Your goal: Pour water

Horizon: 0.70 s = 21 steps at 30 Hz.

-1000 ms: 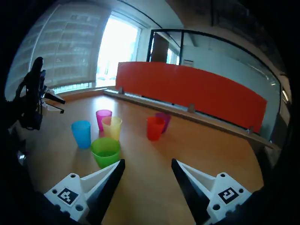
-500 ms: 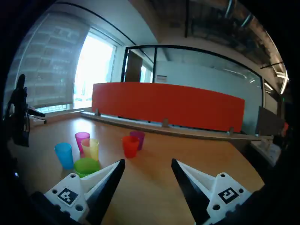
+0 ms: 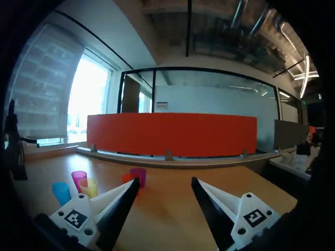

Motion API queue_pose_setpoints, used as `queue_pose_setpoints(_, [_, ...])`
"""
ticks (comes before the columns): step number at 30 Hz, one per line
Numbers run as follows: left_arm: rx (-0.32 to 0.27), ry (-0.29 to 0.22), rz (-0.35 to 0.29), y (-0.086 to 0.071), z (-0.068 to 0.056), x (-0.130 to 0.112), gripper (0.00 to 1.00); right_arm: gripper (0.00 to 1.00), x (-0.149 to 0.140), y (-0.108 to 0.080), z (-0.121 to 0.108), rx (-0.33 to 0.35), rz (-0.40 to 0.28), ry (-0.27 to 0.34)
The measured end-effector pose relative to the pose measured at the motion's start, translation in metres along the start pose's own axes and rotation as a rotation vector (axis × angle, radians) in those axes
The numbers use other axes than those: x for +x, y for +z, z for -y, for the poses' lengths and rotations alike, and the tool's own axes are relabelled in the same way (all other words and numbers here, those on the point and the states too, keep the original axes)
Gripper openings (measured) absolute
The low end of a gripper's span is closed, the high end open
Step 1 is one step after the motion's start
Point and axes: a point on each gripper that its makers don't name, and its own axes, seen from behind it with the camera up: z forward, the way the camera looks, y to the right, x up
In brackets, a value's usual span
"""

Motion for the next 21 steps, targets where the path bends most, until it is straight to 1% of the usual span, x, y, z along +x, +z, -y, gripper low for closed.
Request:
queue_pose_setpoints(5, [0.022, -0.017, -0.013, 0.001, 0.004, 0.001, 0.89, 0.96, 0.006, 0.003, -0.011, -0.058, -0.027, 0.029])
queue_pose_setpoints(11, [0.061, -0.034, -0.017, 0.003, 0.008, 0.000, 0.89, 0.96, 0.009, 0.002, -0.020, -0.100, -0.042, 0.032])
queue_pose_setpoints(14, [0.061, -0.041, -0.033, 0.004, 0.006, 0.003, 0.89, 0.95, 0.008, 0.002, -0.026, -0.124, -0.042, 0.030])
queue_pose_setpoints(17, [0.065, -0.052, -0.033, 0.005, 0.003, 0.001, 0.89, 0.96, 0.010, 0.001, -0.028, -0.139, -0.043, 0.038])
queue_pose_setpoints(21, [0.048, -0.064, -0.019, 0.007, -0.004, -0.005, 0.89, 0.96, 0.011, -0.001, -0.026, -0.135, -0.044, 0.038])
